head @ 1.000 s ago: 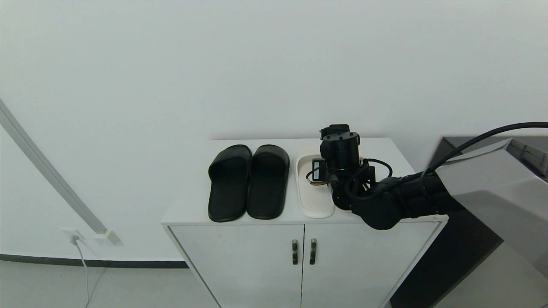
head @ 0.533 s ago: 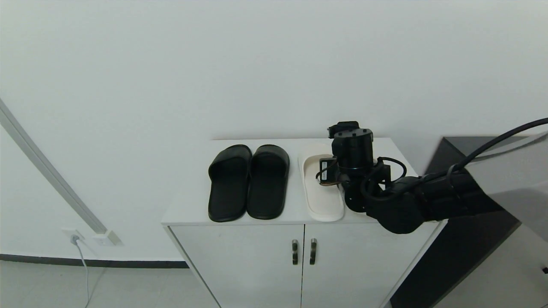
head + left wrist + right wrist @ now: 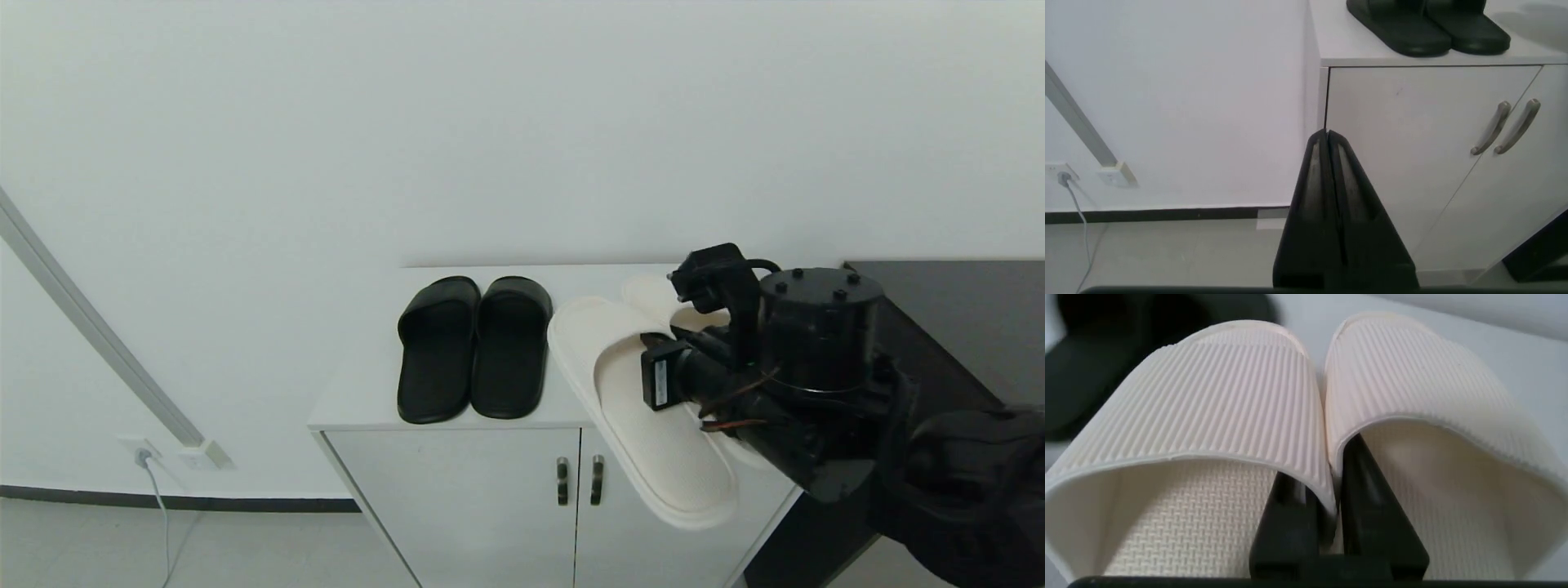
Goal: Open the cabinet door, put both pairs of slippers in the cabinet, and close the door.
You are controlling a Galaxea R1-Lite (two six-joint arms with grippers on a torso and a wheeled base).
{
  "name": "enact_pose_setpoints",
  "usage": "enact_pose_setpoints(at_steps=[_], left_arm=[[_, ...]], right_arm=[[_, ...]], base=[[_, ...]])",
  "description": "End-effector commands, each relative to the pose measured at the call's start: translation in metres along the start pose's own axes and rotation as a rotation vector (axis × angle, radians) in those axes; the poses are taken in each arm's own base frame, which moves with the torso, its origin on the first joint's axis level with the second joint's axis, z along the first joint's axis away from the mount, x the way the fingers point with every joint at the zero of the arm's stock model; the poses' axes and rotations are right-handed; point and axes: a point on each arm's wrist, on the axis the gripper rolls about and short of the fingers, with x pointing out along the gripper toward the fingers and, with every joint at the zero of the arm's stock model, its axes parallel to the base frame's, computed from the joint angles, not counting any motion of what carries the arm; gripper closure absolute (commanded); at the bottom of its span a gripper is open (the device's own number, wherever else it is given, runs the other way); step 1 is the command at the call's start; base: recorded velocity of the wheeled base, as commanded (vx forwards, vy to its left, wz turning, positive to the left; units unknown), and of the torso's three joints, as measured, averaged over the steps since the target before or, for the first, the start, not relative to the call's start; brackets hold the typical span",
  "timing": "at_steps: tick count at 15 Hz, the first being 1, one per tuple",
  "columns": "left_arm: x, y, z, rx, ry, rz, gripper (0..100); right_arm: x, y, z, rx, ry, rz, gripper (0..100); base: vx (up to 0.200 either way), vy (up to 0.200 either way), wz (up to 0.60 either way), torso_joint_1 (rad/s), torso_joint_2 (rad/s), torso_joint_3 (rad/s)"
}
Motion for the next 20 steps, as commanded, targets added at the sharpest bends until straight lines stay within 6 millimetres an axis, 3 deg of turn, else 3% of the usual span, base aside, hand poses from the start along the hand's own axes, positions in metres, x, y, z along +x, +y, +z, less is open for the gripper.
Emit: enact_pose_setpoints(at_steps=[1, 4, 10, 17, 20], left_arm=[[0.0, 0.0, 0.0, 0.0, 0.002, 0.0, 100], [0.0, 0.0, 0.0, -0.001, 0.002, 0.0, 100], [0.0, 0.0, 0.0, -0.003, 0.002, 0.0, 100], [0.0, 0.0, 0.0, -0.004, 0.002, 0.0, 100], [0.0, 0.0, 0.0, -0.004, 0.002, 0.0, 100]], right_arm=[[-0.043, -0.011, 0.004, 0.007, -0.02, 0.18, 100], [-0.062, -0.014, -0.002, 0.0, -0.008, 0.362, 100], [-0.067, -0.01, -0.003, -0.005, -0.006, 0.389, 100], [-0.068, -0.009, -0.011, -0.015, 0.024, 0.395, 100], [-0.068, -0.01, -0.016, -0.028, 0.042, 0.398, 100]], base=[[0.0, 0.0, 0.0, 0.0, 0.0, 0.0], [0.0, 0.0, 0.0, 0.0, 0.0, 0.0], [0.0, 0.0, 0.0, 0.0, 0.0, 0.0], [-0.2, 0.0, 0.0, 0.003, 0.0, 0.001], [0.0, 0.0, 0.0, 0.0, 0.0, 0.0]])
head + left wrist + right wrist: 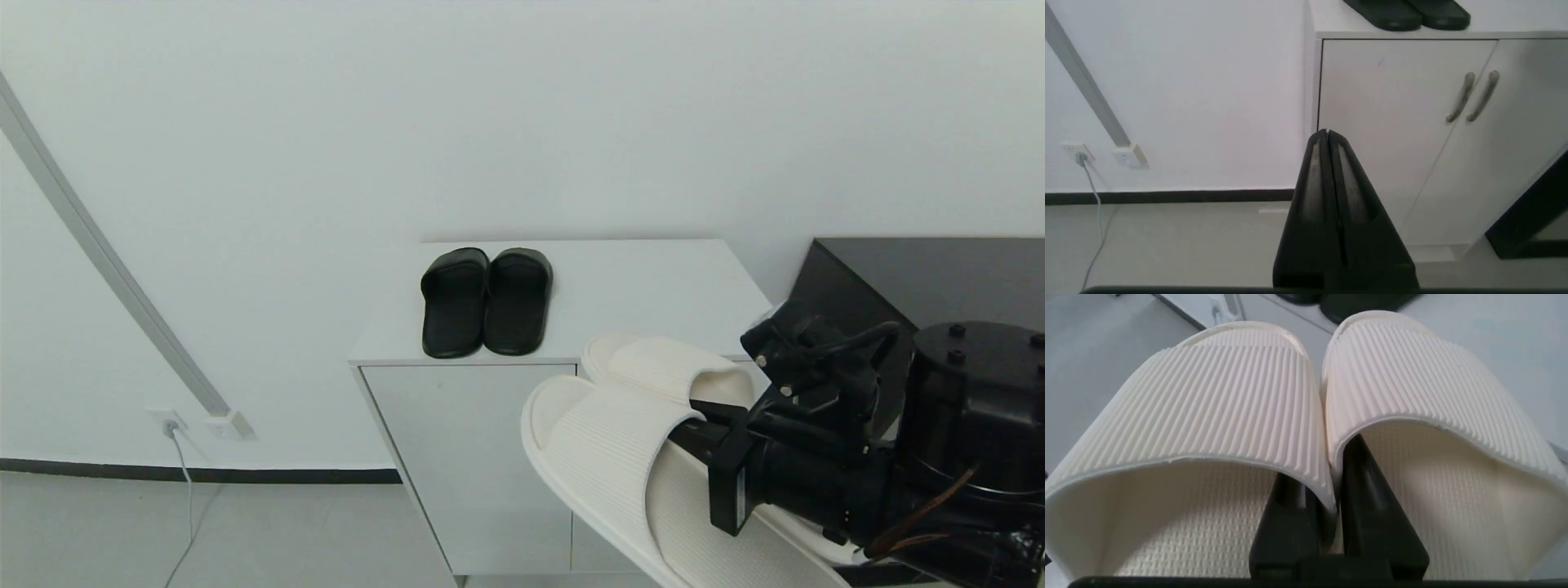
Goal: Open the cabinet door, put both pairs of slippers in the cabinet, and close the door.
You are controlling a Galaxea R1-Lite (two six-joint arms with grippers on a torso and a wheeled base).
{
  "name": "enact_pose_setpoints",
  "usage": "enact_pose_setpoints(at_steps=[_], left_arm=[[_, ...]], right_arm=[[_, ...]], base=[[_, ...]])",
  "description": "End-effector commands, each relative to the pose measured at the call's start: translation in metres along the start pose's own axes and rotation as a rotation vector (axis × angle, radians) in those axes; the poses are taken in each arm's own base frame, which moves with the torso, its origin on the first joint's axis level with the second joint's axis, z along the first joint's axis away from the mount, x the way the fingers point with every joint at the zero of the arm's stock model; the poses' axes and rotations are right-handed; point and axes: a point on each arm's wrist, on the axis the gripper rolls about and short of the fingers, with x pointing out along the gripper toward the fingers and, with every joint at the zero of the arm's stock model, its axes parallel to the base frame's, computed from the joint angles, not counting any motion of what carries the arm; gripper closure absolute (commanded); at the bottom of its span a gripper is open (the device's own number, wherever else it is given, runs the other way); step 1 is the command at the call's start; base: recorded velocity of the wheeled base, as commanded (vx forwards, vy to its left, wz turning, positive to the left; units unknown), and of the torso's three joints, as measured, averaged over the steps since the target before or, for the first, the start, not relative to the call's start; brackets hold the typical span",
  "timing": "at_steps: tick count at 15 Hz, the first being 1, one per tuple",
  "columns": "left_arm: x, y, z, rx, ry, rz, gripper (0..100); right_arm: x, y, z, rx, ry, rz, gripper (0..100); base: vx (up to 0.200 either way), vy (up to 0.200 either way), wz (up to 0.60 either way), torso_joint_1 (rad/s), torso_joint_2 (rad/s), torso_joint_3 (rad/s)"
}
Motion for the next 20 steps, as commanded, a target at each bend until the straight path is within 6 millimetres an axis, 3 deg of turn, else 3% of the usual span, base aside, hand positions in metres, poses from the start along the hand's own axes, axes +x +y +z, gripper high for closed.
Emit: enact_pose_setpoints(at_steps=[1, 12, 20], left_arm=[[0.0, 0.0, 0.0, 0.0, 0.002, 0.001, 100], [0.0, 0.0, 0.0, -0.002, 0.0, 0.001, 100], [0.0, 0.0, 0.0, 0.0, 0.002, 0.004, 100]], right_arm=[[0.001, 0.0, -0.003, -0.007, 0.009, 0.001, 100], [0.0, 0.0, -0.011, -0.039, 0.04, 0.003, 100], [-0.003, 0.006, -0.019, -0.059, 0.066, 0.027, 100]], base=[[0.0, 0.0, 0.0, 0.0, 0.0, 0.0], [0.0, 0.0, 0.0, -0.006, 0.01, 0.009], [0.0, 0.0, 0.0, -0.21, 0.5, 0.289]])
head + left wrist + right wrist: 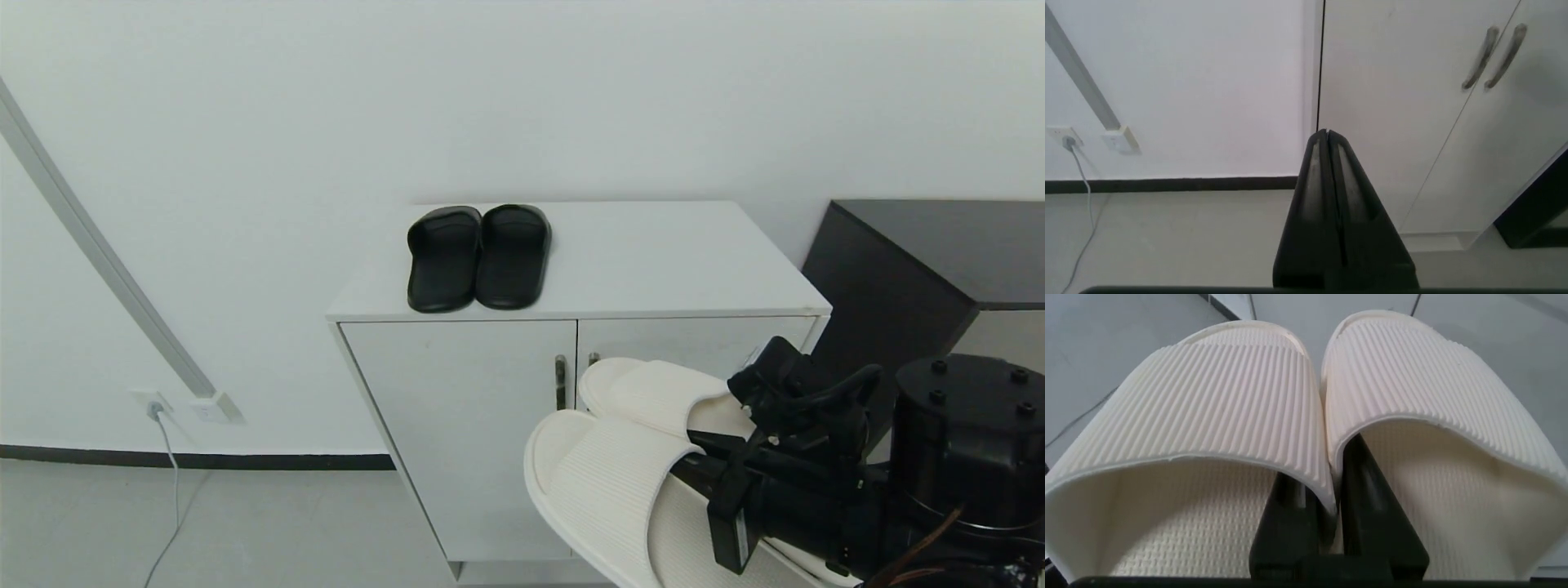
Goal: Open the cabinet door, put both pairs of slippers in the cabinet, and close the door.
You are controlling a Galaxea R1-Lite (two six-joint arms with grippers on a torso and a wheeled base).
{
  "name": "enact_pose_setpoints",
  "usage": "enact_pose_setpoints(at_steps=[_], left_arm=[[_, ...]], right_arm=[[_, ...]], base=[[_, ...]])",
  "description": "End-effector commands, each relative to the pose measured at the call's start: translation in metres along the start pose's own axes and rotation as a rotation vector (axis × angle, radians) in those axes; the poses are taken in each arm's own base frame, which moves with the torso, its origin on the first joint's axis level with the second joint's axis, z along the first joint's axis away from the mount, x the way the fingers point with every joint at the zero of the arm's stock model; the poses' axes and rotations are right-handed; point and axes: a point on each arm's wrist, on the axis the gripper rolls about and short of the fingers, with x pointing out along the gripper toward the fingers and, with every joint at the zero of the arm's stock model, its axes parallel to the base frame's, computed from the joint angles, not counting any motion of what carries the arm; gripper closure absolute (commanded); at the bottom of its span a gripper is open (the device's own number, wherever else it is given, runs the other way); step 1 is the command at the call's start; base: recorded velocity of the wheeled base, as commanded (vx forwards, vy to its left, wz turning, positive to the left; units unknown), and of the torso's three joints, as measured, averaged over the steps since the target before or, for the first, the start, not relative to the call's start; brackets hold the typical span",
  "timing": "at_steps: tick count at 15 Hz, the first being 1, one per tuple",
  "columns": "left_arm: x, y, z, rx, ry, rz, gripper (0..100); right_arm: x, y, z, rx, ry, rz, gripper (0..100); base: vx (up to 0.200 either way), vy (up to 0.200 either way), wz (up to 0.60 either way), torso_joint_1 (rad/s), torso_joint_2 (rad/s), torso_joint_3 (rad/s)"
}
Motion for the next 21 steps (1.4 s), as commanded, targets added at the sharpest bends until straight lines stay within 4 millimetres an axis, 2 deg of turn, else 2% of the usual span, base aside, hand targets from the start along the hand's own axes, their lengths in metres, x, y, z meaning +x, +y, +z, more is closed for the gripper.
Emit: enact_pose_setpoints(at_steps=[1, 5, 6, 15, 21], left_arm=[[0.0, 0.0, 0.0, 0.0, 0.001, 0.001, 100], [0.0, 0.0, 0.0, -0.002, 0.001, 0.0, 100], [0.0, 0.0, 0.0, -0.006, 0.001, 0.0, 0], [0.0, 0.0, 0.0, -0.008, 0.001, 0.0, 0], [0.0, 0.0, 0.0, -0.003, 0.001, -0.002, 0]], right_arm=[[0.0, 0.002, -0.003, -0.002, 0.009, 0.006, 100], [-0.001, 0.002, -0.004, -0.003, 0.015, 0.008, 100], [-0.001, 0.002, -0.005, -0.004, 0.017, 0.005, 100], [-0.005, 0.004, -0.012, -0.021, 0.041, 0.014, 100], [-0.005, 0.004, -0.015, -0.022, 0.05, 0.017, 100]], base=[[0.0, 0.0, 0.0, -0.212, 0.54, 0.325], [0.0, 0.0, 0.0, -0.205, 0.52, 0.316], [0.0, 0.0, 0.0, -0.188, 0.52, 0.32], [0.0, 0.0, 0.0, -0.151, 0.48, 0.328], [0.0, 0.0, 0.0, -0.076, 0.45, 0.367]])
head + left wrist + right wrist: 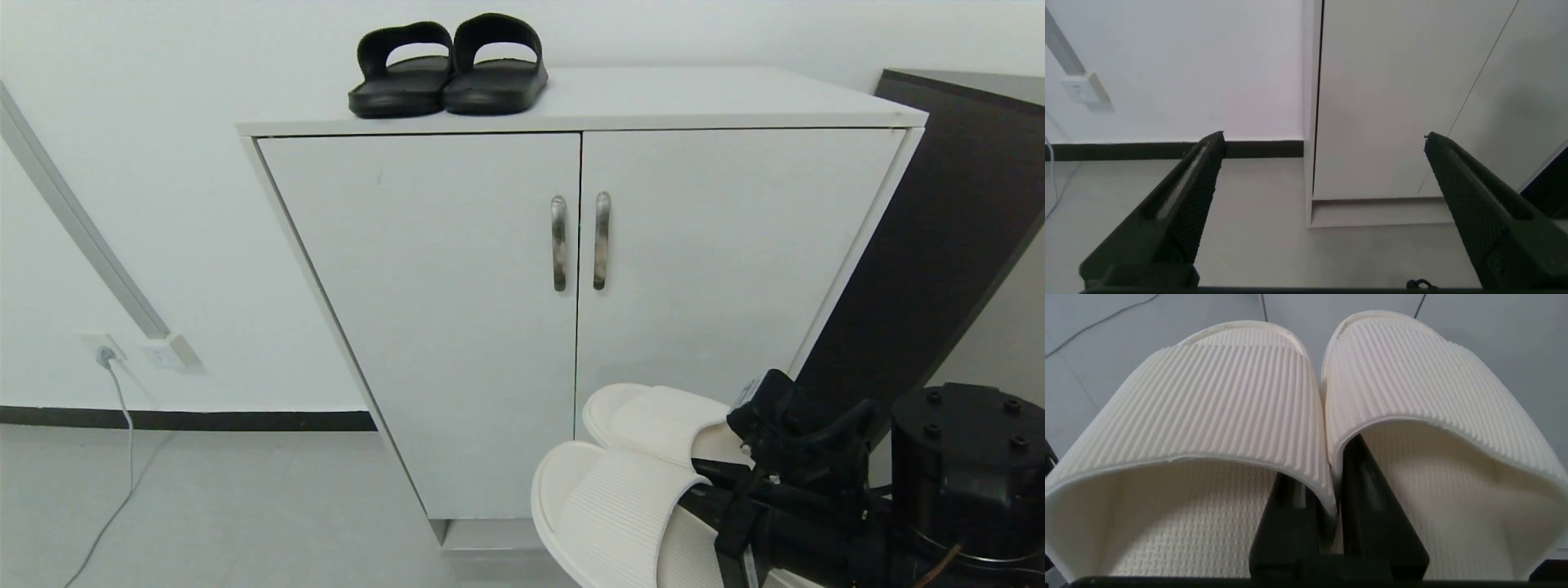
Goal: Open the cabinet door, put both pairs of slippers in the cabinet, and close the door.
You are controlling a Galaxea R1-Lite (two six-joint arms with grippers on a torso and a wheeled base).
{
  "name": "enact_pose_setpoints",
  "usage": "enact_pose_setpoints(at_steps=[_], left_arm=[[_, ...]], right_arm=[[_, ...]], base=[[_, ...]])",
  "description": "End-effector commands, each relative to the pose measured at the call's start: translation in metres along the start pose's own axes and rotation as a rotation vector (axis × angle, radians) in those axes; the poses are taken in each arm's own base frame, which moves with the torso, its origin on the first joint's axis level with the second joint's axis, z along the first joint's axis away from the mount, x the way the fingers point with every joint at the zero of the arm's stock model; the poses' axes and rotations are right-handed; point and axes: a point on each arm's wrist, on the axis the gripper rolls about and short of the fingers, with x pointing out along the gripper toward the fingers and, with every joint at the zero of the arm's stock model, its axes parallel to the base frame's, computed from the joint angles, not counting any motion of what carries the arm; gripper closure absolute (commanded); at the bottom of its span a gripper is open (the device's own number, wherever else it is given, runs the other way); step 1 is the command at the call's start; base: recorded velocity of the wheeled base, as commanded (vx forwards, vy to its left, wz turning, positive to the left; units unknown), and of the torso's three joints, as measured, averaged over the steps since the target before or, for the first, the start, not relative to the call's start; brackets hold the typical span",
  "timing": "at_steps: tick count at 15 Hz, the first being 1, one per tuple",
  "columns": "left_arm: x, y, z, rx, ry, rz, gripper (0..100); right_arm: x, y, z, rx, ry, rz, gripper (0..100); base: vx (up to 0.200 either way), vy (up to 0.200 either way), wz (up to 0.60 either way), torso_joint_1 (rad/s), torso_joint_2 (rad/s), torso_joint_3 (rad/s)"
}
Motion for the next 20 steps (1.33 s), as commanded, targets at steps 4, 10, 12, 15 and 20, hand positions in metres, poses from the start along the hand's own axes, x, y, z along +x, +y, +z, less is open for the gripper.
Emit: enact_pose_setpoints(at_steps=[4, 10, 12, 15, 20], left_arm=[[0.0, 0.0, 0.001, 0.015, -0.005, 0.002, 0], [0.005, -0.001, 0.074, -0.134, -0.031, -0.022, 0], [0.022, -0.003, 0.082, -0.117, 0.053, -0.127, 0], [0.066, -0.008, 0.094, -0.128, 0.135, -0.286, 0], [0.12, -0.031, 0.121, -0.108, 0.128, -0.547, 0]], right_arm=[[-0.001, 0.001, -0.001, -0.001, 0.002, 0.006, 100], [0.0, 0.002, -0.004, -0.016, 0.013, 0.013, 100], [0.0, 0.002, -0.004, -0.017, 0.015, 0.011, 100], [0.0, 0.002, -0.004, -0.015, 0.014, 0.011, 100], [-0.001, 0.002, -0.004, -0.015, 0.013, 0.013, 100]], base=[[0.0, 0.0, 0.0, -0.007, 0.32, 0.304], [0.0, 0.0, 0.0, 0.0, 0.01, 0.009], [0.0, 0.0, 0.0, 0.0, 0.0, 0.0], [0.0, 0.0, 0.0, 0.0, 0.0, 0.0], [0.0, 0.0, 0.0, 0.0, 0.0, 0.0]])
